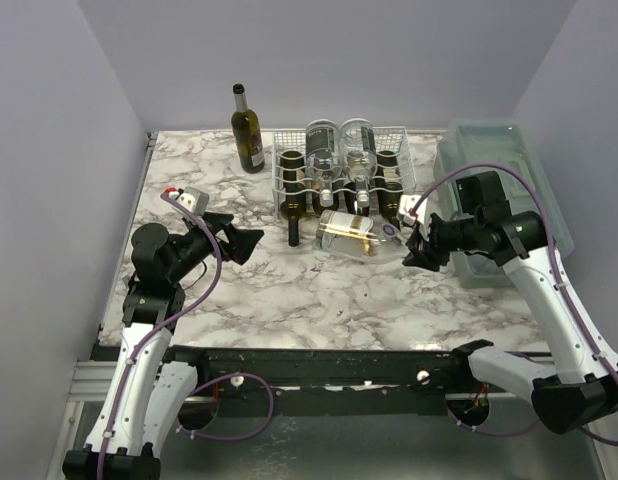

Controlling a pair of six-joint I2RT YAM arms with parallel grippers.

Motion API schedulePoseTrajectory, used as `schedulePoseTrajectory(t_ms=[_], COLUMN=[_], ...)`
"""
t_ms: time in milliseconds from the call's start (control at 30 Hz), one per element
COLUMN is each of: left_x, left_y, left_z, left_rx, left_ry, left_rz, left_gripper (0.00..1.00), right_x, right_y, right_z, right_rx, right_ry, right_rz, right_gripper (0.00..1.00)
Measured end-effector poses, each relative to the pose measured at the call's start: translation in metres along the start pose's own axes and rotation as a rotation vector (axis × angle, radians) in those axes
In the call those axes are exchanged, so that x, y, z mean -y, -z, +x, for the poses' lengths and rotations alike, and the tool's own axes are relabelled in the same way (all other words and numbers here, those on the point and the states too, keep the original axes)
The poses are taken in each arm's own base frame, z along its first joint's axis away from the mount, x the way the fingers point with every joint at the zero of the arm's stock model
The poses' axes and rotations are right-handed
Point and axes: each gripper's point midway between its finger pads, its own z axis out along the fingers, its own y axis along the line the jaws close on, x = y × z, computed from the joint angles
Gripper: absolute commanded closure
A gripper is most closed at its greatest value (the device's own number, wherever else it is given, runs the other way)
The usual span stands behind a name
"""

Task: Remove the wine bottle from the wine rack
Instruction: Place the wine bottle at the center of the board.

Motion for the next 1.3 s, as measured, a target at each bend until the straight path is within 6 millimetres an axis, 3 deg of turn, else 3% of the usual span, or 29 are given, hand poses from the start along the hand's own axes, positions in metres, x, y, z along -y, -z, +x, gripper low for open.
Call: schedulePoseTrajectory(t_ms=[267,833,1300], left_x=[0.000,0.000,0.000], left_y=[0.000,0.000,0.000], left_z=[0.000,-0.001,-0.001], left_rx=[0.001,0.006,0.005], left_ry=[-0.001,-0.004,-0.004], left_rz=[0.001,0.001,0.001], left_gripper=[0.01,0.01,0.01], right_x=[0.000,0.022,-0.008], right_y=[0.006,0.022,-0.008], right_z=[0.009,0.019,0.015], right_rx=[-0.086,-0.306,-0.533], right_ry=[0.212,0.666,1.086], right_rz=[-0.097,-0.191,-0.316], right_gripper=[1.00,1.00,1.00])
